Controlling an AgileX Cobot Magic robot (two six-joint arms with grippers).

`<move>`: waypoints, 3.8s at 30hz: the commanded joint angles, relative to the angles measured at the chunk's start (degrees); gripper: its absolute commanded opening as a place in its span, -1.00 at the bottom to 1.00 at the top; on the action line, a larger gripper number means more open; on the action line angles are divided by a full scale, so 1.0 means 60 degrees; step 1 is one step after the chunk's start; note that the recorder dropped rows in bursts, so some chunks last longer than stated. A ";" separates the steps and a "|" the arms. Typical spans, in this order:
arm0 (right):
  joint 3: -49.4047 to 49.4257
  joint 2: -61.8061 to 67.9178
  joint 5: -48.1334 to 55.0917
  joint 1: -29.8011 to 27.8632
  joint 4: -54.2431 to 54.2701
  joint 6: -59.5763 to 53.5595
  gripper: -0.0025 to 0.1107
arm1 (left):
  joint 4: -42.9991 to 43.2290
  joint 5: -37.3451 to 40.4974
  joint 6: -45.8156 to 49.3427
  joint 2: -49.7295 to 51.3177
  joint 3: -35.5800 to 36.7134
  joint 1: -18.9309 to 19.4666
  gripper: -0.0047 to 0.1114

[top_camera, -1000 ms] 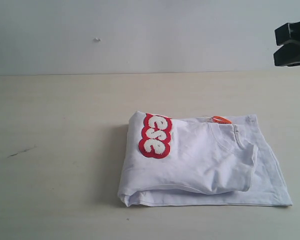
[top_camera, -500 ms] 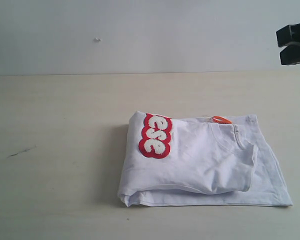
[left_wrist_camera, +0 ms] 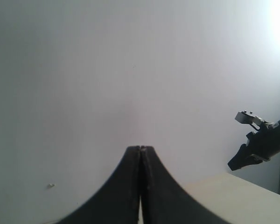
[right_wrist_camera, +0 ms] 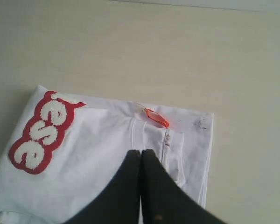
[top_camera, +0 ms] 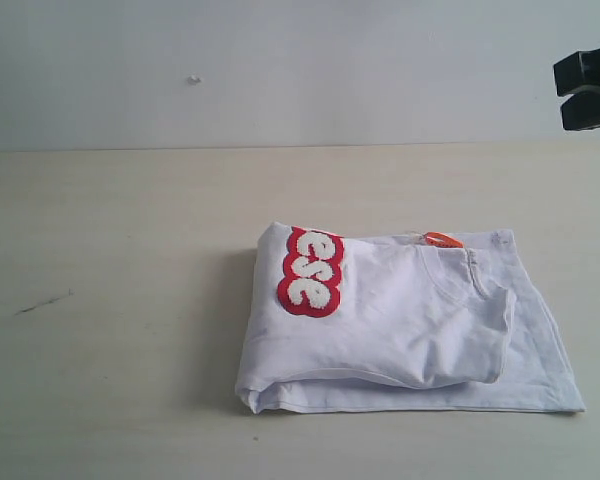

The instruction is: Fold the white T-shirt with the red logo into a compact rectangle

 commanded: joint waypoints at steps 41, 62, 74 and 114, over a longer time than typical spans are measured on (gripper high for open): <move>0.0069 -0.0064 -0.0110 -0.0033 -0.0064 -0.0057 -0.96 | 0.1867 -0.1004 -0.3837 -0.0024 0.0422 0.4771 -0.92; 0.0069 -0.0064 -0.0110 -0.0033 -0.0064 -0.0057 -0.96 | 0.4858 -0.6129 -0.8771 -0.0024 0.5990 0.4048 -0.92; 0.0069 -0.0064 -0.0110 -0.0033 -0.0064 -0.0057 -0.96 | 0.3591 -0.2631 -0.3275 -0.0024 0.6445 0.4047 -0.92; 0.0069 -0.0064 -0.0132 -0.0033 -0.0117 -0.0057 -0.96 | 0.3611 -0.1731 -0.2722 -0.0024 0.6445 0.4084 -0.92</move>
